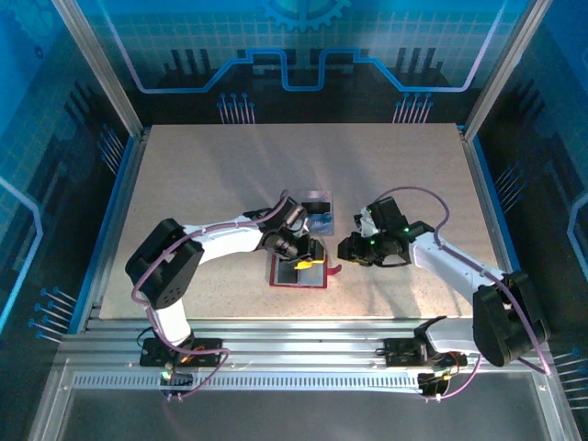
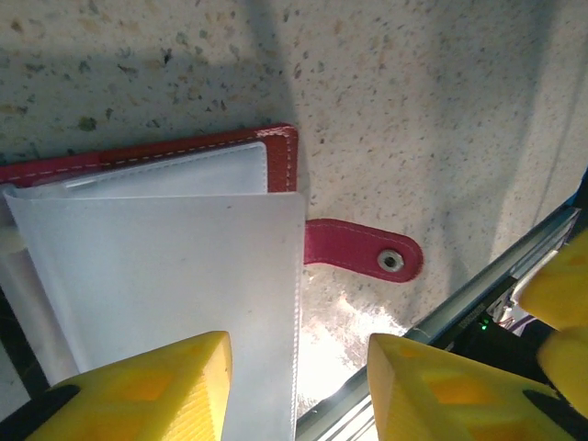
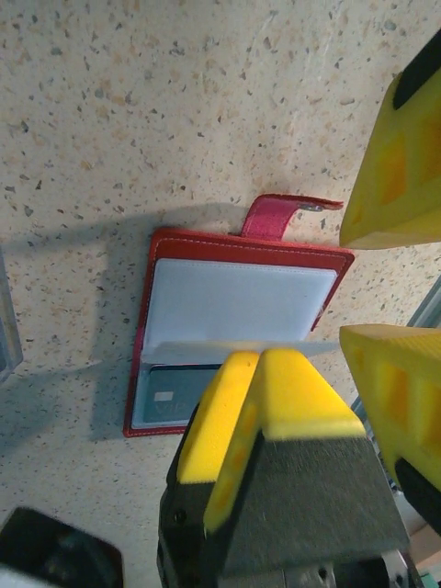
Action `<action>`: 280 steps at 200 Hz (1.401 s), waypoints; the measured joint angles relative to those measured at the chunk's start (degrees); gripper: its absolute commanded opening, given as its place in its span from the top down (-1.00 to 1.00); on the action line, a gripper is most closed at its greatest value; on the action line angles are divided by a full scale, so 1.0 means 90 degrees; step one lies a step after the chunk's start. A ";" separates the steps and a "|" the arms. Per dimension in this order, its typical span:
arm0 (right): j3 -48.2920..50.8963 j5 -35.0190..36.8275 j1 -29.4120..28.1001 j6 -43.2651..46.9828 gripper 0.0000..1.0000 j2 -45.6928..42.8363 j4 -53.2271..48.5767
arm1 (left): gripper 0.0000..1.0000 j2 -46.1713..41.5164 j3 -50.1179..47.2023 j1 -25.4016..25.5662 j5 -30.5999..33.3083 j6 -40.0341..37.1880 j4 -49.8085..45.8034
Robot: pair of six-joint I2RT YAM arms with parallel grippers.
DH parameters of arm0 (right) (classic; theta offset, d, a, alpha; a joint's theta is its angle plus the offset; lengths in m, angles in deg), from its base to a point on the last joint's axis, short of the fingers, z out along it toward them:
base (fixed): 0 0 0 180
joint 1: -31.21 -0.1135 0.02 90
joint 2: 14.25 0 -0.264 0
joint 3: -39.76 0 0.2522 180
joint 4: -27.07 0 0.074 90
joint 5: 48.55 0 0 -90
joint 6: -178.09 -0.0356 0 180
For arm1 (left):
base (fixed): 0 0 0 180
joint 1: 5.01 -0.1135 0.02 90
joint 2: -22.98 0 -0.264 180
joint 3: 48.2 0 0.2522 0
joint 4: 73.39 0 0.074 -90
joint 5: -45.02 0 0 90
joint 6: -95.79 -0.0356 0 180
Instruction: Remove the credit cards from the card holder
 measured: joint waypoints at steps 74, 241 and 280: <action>0.0216 0.0019 0.0053 -0.0007 0.44 -0.0117 -0.0002 | 0.09 0.0554 0.0134 0.0112 -0.0005 0.0107 0.0236; 0.0216 -0.0083 0.0053 -0.0126 0.44 -0.0221 0.0053 | 0.09 0.0498 0.0427 0.0121 0.0075 0.0163 0.0289; 0.0214 -0.0136 0.0027 -0.0243 0.44 -0.0141 0.0226 | 0.10 -0.0148 0.0216 0.0007 0.0172 0.0160 0.0238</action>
